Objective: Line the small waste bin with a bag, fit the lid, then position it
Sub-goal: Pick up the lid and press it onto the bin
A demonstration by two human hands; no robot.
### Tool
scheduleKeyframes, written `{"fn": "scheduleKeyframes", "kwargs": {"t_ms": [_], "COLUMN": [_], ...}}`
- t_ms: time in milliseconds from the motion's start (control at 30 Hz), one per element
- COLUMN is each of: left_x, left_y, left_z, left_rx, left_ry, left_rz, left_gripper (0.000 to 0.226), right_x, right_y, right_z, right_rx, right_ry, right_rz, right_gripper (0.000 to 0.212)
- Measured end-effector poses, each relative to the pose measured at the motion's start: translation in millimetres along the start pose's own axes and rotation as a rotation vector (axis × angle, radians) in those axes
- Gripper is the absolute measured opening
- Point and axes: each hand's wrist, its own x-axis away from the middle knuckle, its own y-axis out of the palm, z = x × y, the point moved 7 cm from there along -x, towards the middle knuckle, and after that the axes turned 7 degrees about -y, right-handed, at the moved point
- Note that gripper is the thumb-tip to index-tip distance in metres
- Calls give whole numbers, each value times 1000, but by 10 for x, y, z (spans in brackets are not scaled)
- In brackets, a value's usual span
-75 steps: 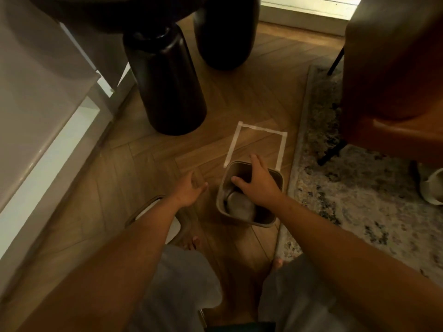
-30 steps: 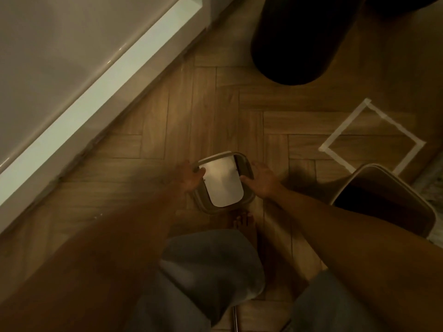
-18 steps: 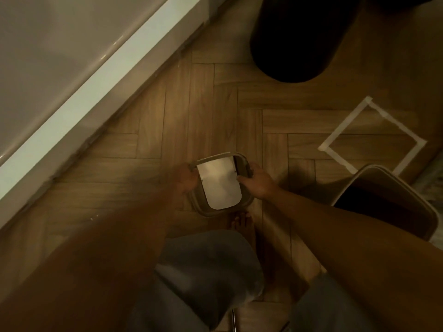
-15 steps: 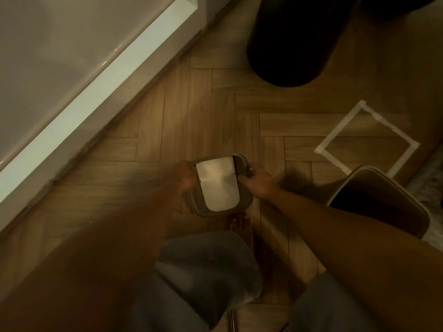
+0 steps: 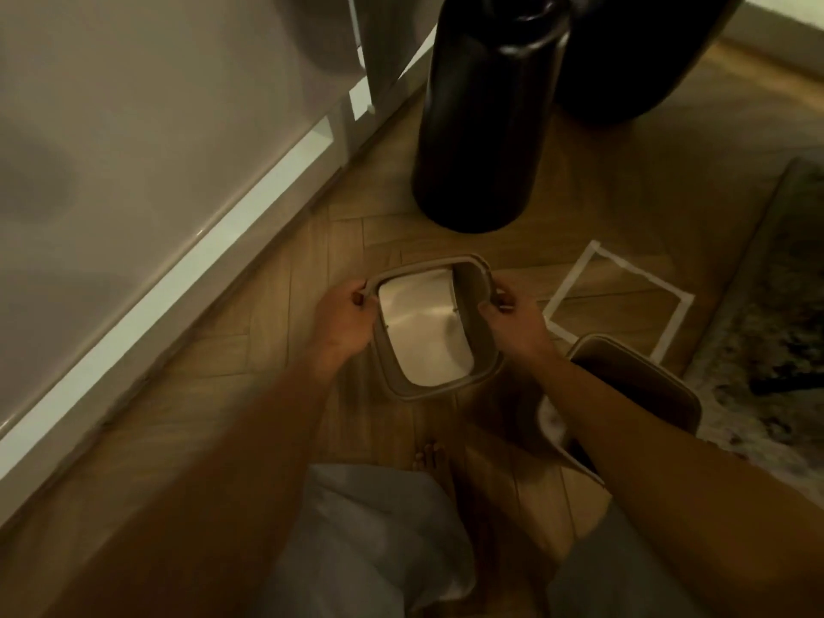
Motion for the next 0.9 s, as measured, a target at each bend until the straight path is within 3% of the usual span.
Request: {"fn": "scheduleKeyframes", "kwargs": {"t_ms": [233,433,633,900], "left_x": [328,568,803,1136], "left_y": [70,387,740,1361], "left_z": [833,1433,1928,2372], "left_rx": [189,302,419,417], "left_ry": [120,164,170,159], "left_rz": [71,-5,-32,-149], "left_gripper": [32,34,23,35], "right_x": [308,692,1153,1485], "right_y": [-734,-1263,-1580,-1861], "right_z": [-198,-419,-540,-387], "right_rx": [45,257,319,402], "right_ry": [-90,-261,-300,-315], "right_rz": [19,43,-36,-90], "right_gripper": [51,56,57,46]}}
